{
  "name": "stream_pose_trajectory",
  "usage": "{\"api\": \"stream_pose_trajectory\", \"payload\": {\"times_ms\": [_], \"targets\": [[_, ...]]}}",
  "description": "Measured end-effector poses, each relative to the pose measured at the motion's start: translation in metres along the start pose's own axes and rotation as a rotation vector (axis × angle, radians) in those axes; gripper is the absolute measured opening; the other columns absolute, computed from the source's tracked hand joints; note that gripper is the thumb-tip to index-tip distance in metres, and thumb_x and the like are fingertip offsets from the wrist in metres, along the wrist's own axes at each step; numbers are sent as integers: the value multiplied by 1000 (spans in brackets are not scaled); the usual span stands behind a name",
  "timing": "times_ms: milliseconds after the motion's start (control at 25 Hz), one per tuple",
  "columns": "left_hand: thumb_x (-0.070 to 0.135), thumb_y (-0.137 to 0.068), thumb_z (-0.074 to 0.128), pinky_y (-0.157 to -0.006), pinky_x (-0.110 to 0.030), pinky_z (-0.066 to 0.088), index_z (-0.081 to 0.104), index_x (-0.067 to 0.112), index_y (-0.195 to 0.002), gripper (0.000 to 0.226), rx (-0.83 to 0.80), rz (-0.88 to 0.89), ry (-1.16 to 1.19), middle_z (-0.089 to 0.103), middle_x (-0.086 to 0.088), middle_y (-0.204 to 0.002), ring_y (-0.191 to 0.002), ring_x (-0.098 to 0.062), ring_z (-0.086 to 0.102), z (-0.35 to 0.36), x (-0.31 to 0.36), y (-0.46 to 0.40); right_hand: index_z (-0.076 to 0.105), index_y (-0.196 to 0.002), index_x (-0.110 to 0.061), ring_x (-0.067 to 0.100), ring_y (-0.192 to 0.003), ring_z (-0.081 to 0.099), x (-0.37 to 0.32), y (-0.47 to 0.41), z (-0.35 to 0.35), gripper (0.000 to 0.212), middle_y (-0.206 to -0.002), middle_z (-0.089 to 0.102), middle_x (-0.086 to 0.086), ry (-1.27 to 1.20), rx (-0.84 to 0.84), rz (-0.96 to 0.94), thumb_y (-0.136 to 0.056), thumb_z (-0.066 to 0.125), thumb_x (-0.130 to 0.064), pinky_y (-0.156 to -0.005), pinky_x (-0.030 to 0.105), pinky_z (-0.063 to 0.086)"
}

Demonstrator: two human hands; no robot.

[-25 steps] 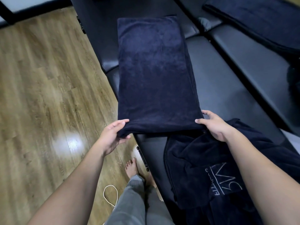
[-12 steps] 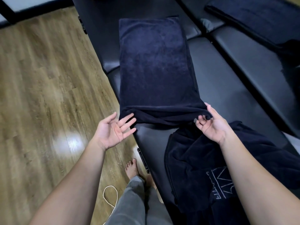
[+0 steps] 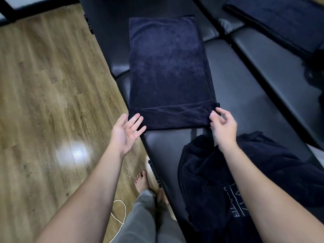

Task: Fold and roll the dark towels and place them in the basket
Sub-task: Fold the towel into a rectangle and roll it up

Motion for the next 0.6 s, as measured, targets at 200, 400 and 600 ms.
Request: {"api": "stream_pose_trajectory", "payload": {"times_ms": [200,400,600], "targets": [[32,-95,60,-109,-46,44,63,18,-129,37,-89,1001,-1539,67,0,-131,-129,-22,58,41,-12,12,65,-128,-15,28,-134,51,2,18,34,52,-145,56,5,1098,-247,-835,-86,76,-42,-101,41,46],[53,-103,37,-126,-48,3,27,20,-159,66,-160,831,-2241,27,1,-165,-155,-23,17,52,-38,-24,57,-138,-18,35,-143,39,6,-6,54,54,-155,45,7,1426,-261,-851,-93,63,-47,-101,52,39],[50,-101,33,-121,-49,22,52,22,-144,55,-120,1099,-2205,55,-5,-143,-132,-28,49,48,-36,-37,64,-101,-15,28,-133,51,4,-13,57,30,-123,66,0,1375,-174,-977,-103,44,-38,-101,51,30]]}}
Point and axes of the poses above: each hand's wrist, its own y-axis away from the middle knuckle, its own z-axis out of the palm, x = y × z, the point moved 5 cm from there along -y, towards the middle knuckle
